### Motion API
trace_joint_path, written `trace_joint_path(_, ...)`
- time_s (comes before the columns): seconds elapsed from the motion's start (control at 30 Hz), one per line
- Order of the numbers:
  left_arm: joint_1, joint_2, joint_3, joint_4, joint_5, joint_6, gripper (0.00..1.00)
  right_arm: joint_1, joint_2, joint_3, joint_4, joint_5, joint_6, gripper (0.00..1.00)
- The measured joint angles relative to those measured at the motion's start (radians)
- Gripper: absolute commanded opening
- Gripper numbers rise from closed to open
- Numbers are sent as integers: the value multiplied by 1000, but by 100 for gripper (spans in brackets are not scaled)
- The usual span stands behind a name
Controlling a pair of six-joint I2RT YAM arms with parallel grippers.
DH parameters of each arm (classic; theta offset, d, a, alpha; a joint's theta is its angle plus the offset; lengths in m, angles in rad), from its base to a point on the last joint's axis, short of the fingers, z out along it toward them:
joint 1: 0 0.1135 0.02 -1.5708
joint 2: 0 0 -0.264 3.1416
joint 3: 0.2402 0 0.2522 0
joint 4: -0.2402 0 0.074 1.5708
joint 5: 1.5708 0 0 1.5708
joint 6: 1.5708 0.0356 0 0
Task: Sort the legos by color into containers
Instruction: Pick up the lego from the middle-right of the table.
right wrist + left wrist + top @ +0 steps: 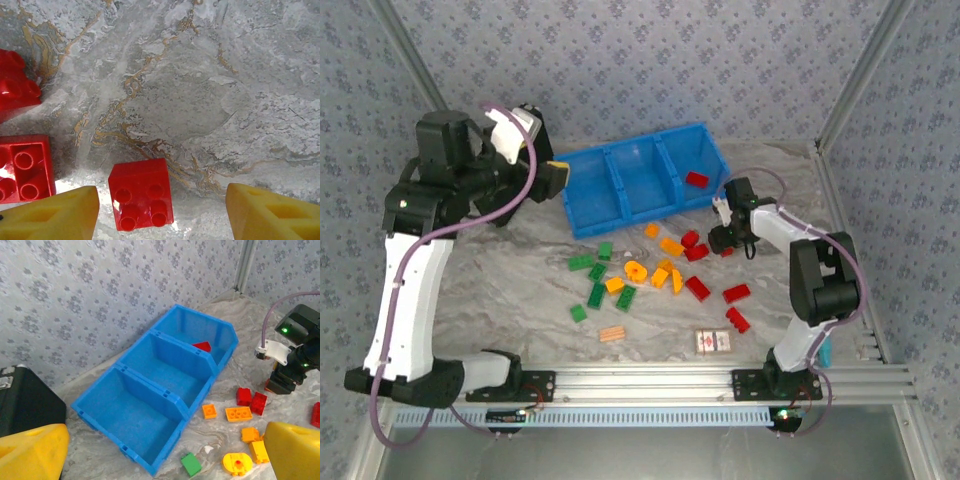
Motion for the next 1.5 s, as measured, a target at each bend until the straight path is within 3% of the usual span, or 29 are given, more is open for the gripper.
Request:
trace_joint_path(0.33, 0, 135, 79, -30, 27, -27, 100, 3, 64, 30, -6, -23, -39, 65)
trace_joint_path(0.53, -1, 219, 135, -39, 2, -45, 100, 11, 64, 29, -10, -23, -62, 56)
trace_joint_path(0.67, -1, 227, 136, -48, -7, -44, 100, 11, 64, 21, -15, -23, -68, 43)
trace_joint_path(1.13, -1, 241, 148, -58, -22, -34, 100, 11, 62, 14, -40, -12, -73, 34)
trace_joint_path(1.5, -1, 241, 130, -54, -34, -3, 100, 11, 77, 349, -87, 11, -129, 32)
